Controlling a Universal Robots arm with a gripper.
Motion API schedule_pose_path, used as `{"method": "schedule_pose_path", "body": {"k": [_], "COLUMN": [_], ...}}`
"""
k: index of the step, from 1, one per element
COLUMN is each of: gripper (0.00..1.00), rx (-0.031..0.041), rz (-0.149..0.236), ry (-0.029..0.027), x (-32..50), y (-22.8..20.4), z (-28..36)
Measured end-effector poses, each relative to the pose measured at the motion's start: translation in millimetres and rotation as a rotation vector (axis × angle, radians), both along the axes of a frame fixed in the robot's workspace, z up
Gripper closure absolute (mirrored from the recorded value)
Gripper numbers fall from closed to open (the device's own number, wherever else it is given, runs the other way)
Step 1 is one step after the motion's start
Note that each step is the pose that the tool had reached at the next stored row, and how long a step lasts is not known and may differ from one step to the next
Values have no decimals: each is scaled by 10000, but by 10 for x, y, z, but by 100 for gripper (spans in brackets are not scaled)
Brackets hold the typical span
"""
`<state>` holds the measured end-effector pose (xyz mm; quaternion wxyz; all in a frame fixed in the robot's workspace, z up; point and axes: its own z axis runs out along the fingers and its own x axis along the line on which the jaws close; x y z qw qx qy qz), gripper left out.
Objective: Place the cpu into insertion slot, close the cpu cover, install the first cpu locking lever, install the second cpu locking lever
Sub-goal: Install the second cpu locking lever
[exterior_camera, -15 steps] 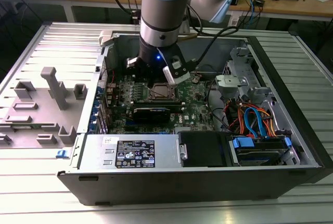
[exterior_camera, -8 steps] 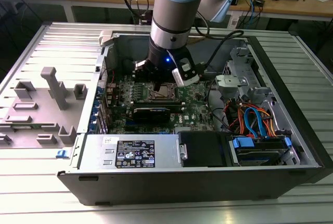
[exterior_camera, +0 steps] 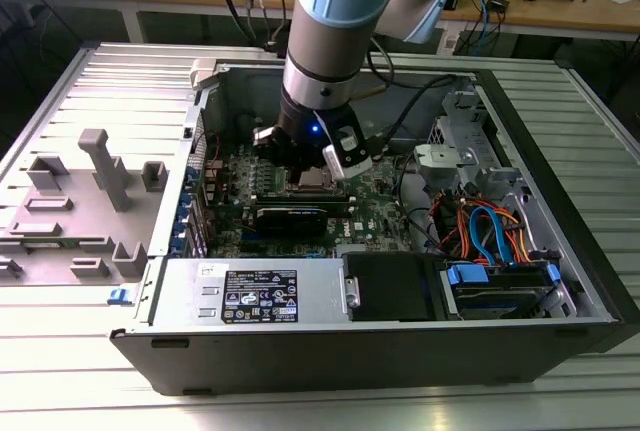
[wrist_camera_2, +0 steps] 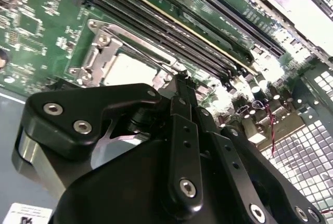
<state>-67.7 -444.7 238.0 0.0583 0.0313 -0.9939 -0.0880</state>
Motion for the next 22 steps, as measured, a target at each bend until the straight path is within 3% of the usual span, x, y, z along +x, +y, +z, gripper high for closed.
{"method": "schedule_pose_path", "body": {"k": [5,12,18,22], "gripper": [89,89,89,89], "rx": [-3,27,47,47], "rz": [-1,2,2,0], "ry": [53,61,154,180], "x": [-20,-59,-36,-36], "y": [0,0,1,-2], "z": [-56,-69,-130,-179]}}
